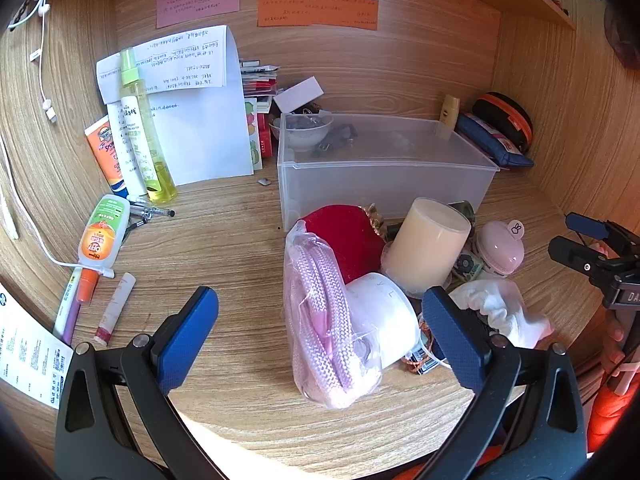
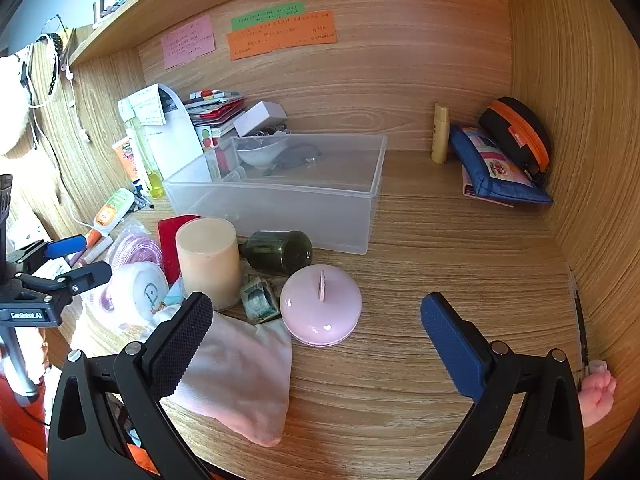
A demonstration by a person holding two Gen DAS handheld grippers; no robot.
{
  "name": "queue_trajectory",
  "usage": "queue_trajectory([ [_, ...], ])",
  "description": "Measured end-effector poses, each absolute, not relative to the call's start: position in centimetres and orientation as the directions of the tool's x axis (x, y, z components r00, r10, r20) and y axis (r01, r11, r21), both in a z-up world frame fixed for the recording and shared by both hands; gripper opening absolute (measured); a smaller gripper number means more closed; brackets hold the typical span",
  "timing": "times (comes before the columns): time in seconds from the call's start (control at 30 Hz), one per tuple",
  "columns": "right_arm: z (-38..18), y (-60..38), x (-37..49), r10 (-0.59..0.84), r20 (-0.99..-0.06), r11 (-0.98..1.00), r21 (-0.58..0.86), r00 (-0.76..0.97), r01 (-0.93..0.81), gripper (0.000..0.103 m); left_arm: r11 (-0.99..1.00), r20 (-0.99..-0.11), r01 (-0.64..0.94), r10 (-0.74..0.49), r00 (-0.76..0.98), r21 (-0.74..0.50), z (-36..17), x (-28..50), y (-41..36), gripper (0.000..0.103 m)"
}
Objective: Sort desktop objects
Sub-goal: 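Grasp the bagged pink rope with the left gripper while the right gripper grasps the pink lidded container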
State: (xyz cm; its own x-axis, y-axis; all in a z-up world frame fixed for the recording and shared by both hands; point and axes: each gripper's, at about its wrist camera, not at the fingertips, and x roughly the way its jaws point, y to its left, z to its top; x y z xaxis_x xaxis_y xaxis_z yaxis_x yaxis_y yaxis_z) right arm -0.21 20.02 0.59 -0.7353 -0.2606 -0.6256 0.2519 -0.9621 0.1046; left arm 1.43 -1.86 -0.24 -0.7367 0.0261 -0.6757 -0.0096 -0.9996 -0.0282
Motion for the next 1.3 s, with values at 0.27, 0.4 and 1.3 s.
queue_trajectory([
  [0.27, -0.8, 20.1, -1.4, -0.256, -0.658, -0.964, 0.118, -0.708, 0.239, 0.103, -1.000, -0.721, -0.024, 0.019, -0.693, -0.004, -2.4, 2.7, -2.3, 0.103],
  [0.4, -1.8, 20.3, -2.1, -0.254, -0.677, -0.965, 0.134, -0.691, 0.224, 0.103, -1.000, -0.745, -0.016, 0.020, -0.666, -0.013, -3.9, 2.8, -2.7, 0.103],
  [1.3, -5.2, 19.5, -5.7, -0.265, -0.740, -0.961, 0.151, -0.618, 0.231, 0.073, -0.998, -0.783, 0.040, 0.005, -0.623, -0.038, -6.7, -1.6, -4.0, 0.057],
])
